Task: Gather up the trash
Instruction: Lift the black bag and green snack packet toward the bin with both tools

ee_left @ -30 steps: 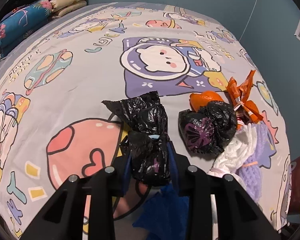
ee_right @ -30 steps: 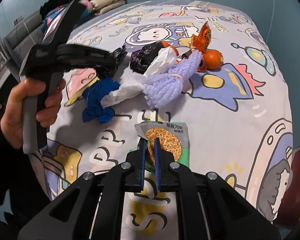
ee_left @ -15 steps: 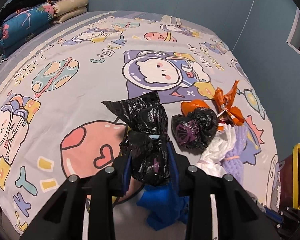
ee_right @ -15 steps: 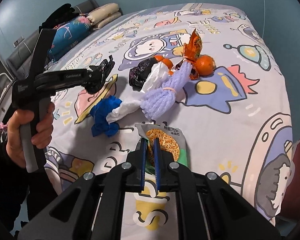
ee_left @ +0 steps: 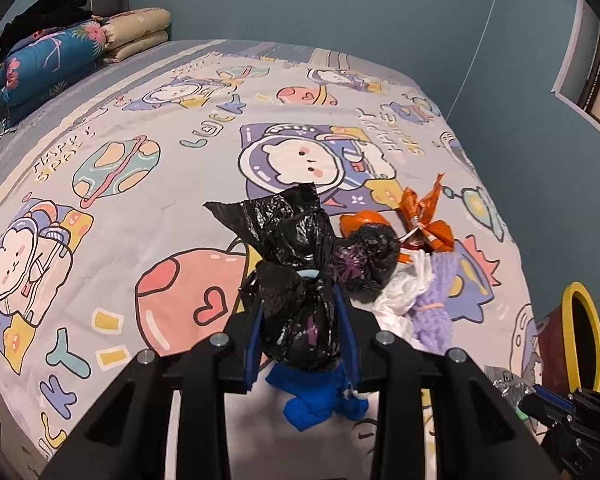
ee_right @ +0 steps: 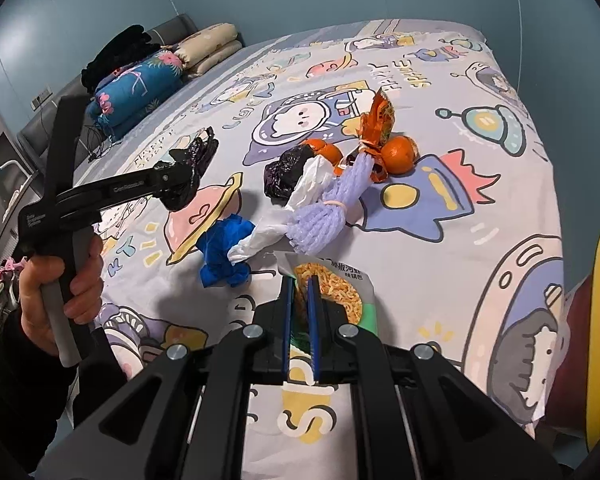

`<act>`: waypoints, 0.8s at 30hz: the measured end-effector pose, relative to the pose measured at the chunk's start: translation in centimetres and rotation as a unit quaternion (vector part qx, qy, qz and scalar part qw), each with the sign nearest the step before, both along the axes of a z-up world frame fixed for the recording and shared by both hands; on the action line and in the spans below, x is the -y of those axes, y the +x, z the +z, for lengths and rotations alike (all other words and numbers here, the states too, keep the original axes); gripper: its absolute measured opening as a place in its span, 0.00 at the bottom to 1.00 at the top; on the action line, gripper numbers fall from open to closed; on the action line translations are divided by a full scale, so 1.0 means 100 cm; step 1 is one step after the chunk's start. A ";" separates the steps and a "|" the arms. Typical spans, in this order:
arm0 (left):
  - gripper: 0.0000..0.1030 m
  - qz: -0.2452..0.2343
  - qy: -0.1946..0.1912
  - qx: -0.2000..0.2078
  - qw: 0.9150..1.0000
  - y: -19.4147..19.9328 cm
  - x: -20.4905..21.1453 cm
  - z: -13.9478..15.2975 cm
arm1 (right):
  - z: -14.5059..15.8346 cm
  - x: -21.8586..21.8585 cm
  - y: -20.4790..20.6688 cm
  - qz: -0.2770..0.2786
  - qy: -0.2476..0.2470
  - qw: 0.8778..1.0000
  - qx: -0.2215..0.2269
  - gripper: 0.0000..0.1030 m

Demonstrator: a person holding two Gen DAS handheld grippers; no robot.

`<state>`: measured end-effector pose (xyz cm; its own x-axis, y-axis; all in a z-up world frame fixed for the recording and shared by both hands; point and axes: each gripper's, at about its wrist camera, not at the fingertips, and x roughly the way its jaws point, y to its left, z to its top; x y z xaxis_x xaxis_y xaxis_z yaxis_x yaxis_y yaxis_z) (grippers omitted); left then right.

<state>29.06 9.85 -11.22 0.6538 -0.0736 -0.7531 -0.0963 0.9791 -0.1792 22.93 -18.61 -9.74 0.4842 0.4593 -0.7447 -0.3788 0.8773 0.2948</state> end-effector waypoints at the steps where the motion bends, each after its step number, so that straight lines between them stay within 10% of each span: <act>1: 0.30 -0.004 -0.001 0.003 1.000 -0.002 0.002 0.003 | 0.002 0.001 -0.001 0.000 0.000 1.000 0.001 0.06; 24: 0.30 -0.062 -0.004 0.037 0.997 -0.032 0.053 0.042 | 0.046 0.042 -0.016 -0.028 0.004 0.999 0.042 0.06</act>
<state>25.83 4.52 -7.02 0.6929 -0.1631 -0.7024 0.0394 0.9812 -0.1890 21.34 -22.82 -5.10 0.5707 0.4353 -0.6963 -0.3524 0.8957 0.2711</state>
